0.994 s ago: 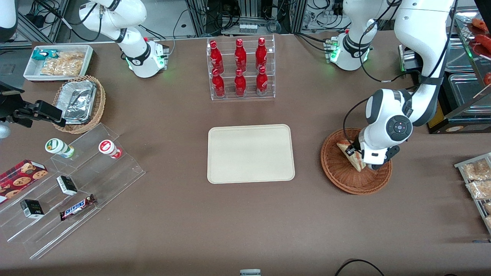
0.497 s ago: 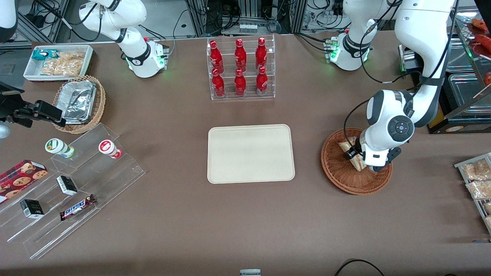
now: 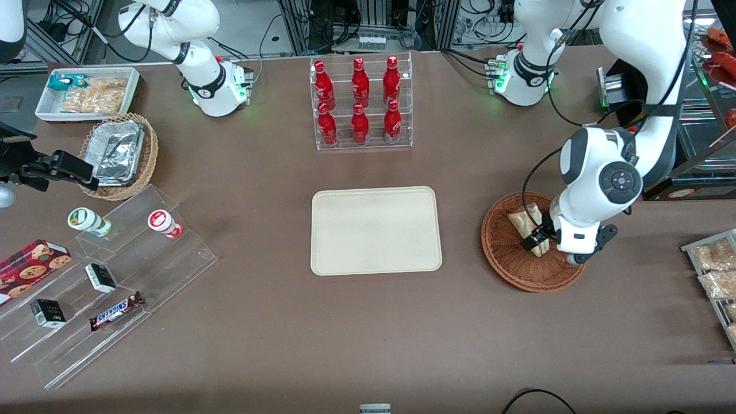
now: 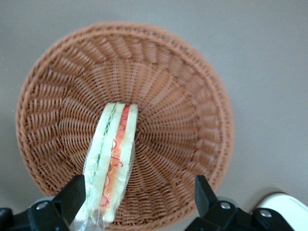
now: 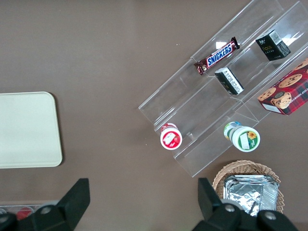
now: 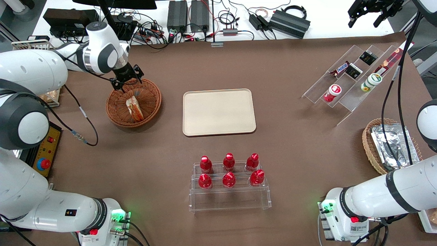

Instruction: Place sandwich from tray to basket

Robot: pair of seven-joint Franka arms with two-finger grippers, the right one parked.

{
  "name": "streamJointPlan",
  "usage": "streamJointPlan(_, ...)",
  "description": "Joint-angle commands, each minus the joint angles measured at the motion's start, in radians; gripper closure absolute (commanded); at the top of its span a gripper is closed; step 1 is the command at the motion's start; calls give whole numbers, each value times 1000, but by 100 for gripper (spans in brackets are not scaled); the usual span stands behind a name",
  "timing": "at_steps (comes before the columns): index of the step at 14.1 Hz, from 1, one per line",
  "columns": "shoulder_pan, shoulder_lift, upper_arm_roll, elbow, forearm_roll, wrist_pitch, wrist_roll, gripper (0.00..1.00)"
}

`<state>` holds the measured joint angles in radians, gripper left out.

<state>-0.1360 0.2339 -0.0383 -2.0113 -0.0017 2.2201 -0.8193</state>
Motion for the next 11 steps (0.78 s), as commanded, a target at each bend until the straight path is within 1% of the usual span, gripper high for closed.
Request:
streamJointPlan(1,6,-57,-2,54,5,-78,40,0)
streamJointPlan(3,4,-62,38,150,0,-213,113,0)
streamJointPlan(4,6,-64,40,213,-7,-302,142,0)
streamJointPlan(5,6,-70,40,256,0,-351,159,0)
streamJointPlan(8,6,-114,37,299,3,-376,166,0)
streamJointPlan(10,6,-151,25,309,26,-399,244,0)
streamJointPlan(11,9,-160,14,339,38,-454,285,0)
